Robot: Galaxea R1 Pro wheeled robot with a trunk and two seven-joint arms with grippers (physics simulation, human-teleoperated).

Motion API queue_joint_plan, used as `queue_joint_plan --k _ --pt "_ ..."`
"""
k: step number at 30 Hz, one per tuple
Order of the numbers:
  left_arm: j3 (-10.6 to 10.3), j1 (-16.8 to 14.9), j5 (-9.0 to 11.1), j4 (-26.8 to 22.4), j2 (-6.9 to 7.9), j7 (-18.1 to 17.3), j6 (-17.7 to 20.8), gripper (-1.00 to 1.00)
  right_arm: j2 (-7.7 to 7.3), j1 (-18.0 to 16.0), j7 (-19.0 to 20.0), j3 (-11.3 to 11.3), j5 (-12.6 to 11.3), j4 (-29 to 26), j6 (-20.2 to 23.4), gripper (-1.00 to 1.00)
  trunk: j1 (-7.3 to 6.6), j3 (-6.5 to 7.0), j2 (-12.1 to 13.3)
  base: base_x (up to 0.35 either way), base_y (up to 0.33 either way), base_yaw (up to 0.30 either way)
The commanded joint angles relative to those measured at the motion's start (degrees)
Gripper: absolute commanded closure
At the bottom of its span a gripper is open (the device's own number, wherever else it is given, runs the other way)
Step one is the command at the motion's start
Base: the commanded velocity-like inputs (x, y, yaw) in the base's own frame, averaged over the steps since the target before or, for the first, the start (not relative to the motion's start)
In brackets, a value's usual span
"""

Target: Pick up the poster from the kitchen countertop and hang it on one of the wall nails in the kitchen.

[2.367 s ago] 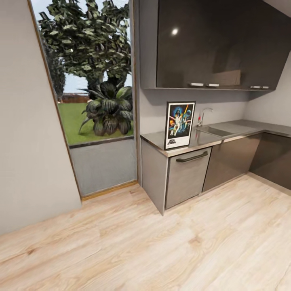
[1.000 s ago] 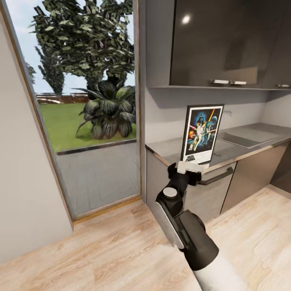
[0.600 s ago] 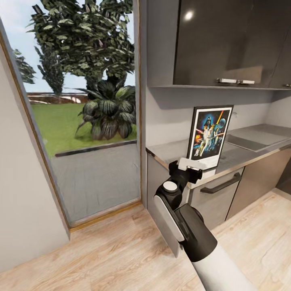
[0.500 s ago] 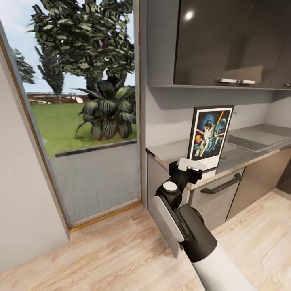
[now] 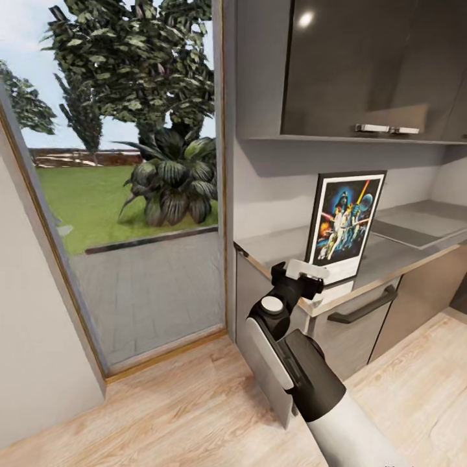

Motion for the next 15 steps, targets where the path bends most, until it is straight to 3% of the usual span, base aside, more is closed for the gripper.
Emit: queue_joint_plan --k 1,4,5,9,11,15 --pt "0.05 0.02 0.00 -0.09 -0.01 0.00 0.02 -1.00 -0.02 -0.06 -0.38 0.08 -0.26 0.40 0.31 -1.00 0.03 -0.05 -0.03 0.218 -0.018 0.000" --pt "0.07 0.02 0.00 -0.09 -0.01 0.01 0.02 -1.00 -0.04 -0.04 -0.37 0.09 -0.26 1.91 -1.02 -1.00 0.03 -0.05 -0.03 0.114 -0.009 0.000" --pt "0.08 0.02 0.00 -0.09 -0.01 0.03 -0.04 -1.00 -0.08 -0.03 -0.37 0.10 -0.26 5.66 -5.53 -1.00 0.03 -0.05 -0.03 0.015 -0.001 0.000" --pt "0.06 0.02 0.00 -0.09 -0.01 0.00 -0.06 -1.00 -0.15 -0.03 -0.42 0.06 -0.31 8.22 -9.15 -1.00 0.03 -0.05 -0.03 0.008 -0.001 0.000" --pt "0.08 0.02 0.00 -0.09 -0.01 -0.03 -0.07 -1.00 -0.26 -0.02 -0.37 0.04 -1.37 11.87 -13.51 -1.00 0.03 -0.05 -0.03 0.001 0.000 0.000" --pt "0.07 0.02 0.00 -0.09 -0.01 -0.03 -0.07 -1.00 -0.35 -0.02 -0.37 0.04 -2.00 12.92 -15.32 -1.00 0.03 -0.05 -0.03 0.010 0.000 0.000"
